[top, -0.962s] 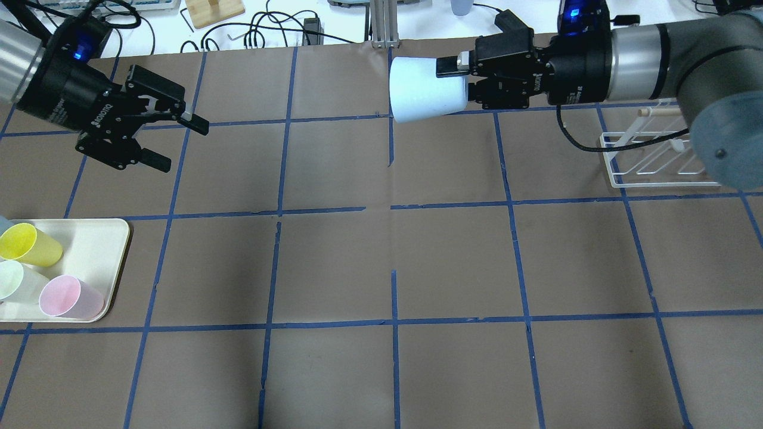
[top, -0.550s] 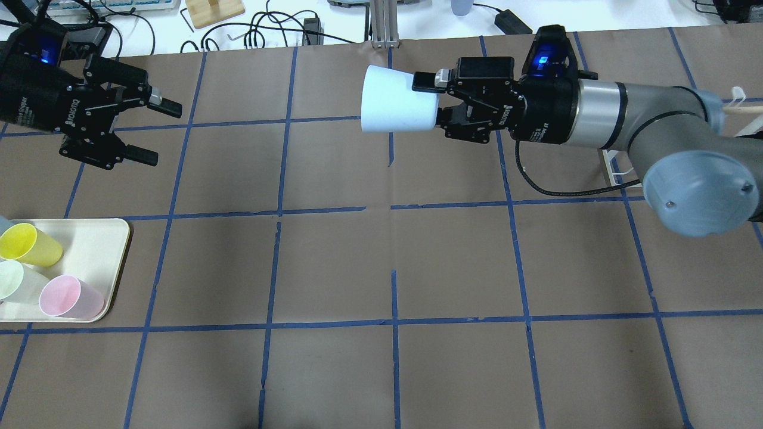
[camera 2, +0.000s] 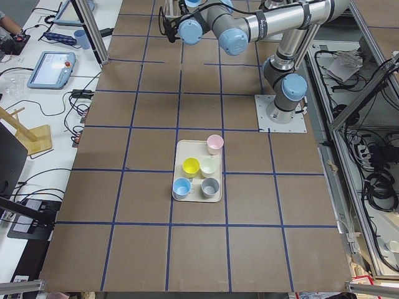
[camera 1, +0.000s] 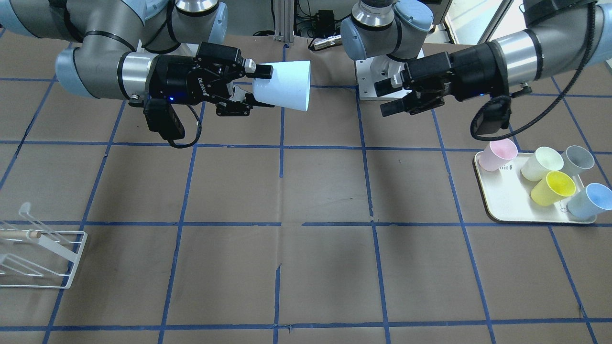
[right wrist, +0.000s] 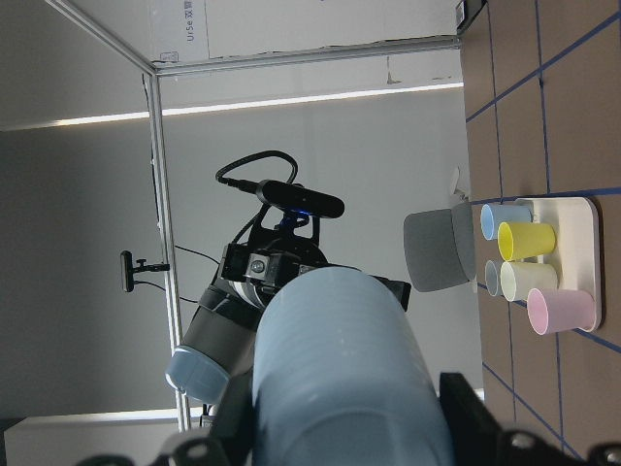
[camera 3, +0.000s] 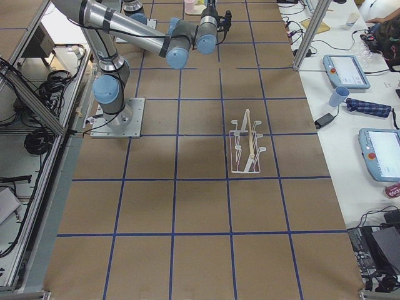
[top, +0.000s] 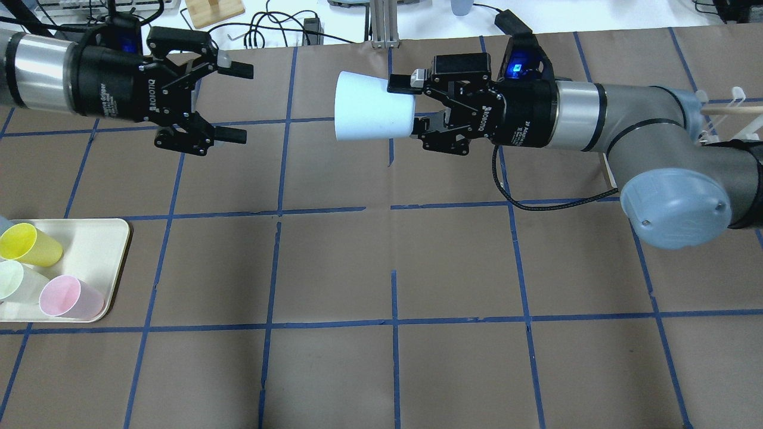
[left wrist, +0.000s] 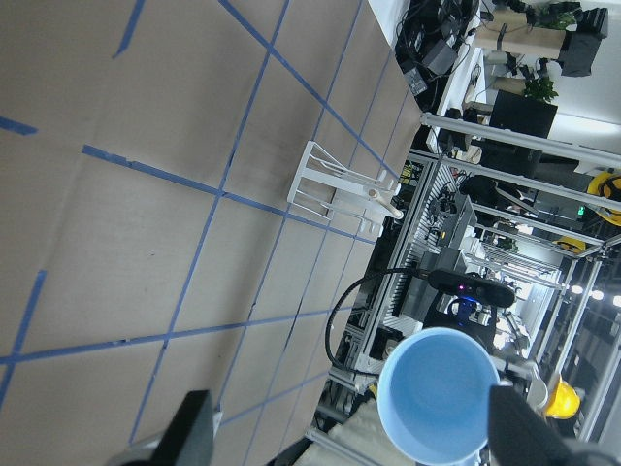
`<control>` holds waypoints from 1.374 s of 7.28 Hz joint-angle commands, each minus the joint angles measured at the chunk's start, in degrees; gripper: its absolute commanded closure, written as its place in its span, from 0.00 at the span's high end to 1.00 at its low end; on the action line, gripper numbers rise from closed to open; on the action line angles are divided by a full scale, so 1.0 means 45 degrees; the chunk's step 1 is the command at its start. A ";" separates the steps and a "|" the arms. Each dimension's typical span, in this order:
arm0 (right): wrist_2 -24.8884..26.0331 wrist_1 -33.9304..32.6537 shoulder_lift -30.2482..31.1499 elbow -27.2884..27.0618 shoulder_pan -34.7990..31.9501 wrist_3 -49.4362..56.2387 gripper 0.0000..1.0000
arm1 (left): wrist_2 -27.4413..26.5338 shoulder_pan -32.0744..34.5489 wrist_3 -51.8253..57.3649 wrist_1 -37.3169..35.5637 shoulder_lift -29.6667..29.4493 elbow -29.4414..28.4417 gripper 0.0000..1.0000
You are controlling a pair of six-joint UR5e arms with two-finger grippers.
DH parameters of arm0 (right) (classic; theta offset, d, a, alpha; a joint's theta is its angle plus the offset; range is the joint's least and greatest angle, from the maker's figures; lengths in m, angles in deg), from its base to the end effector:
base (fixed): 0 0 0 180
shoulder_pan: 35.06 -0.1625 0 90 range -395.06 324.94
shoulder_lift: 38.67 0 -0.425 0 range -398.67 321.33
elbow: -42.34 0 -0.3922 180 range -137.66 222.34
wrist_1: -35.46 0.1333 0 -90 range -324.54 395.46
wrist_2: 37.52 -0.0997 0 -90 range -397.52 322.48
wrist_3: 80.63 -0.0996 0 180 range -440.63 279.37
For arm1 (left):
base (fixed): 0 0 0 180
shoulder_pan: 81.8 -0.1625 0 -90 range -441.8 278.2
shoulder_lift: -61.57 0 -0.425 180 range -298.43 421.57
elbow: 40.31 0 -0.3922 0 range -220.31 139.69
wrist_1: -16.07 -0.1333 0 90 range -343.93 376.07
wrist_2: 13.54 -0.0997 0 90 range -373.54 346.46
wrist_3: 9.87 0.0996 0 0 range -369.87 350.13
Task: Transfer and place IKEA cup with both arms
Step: 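Carry the cup toward the left gripper while the left arm reaches toward it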
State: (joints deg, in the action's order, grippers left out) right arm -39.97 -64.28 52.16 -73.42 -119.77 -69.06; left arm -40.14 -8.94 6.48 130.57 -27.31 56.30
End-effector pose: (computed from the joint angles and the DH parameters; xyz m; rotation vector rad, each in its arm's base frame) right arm 0.1906 -0.4664 0.4001 0.1275 1.5243 -0.0320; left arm -0.0810 -0.4919 0.4614 0.3353 -1.9435 -0.1528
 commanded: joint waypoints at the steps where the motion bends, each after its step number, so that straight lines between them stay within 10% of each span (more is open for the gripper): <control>1: -0.0002 -0.0025 -0.0008 0.0002 -0.0003 -0.0051 0.15 | 0.1296 0.0664 -0.0310 -0.0734 -0.0113 -0.0005 1.00; 10: -0.0022 -0.0454 -0.0047 0.0022 -0.0550 -0.0324 0.15 | 0.1557 0.2050 0.0157 -0.2749 0.0022 -0.0005 1.00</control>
State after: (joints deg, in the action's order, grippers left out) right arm -40.07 -66.06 51.98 -73.33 -122.13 -70.32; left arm -33.15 0.14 7.18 117.95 -27.98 56.15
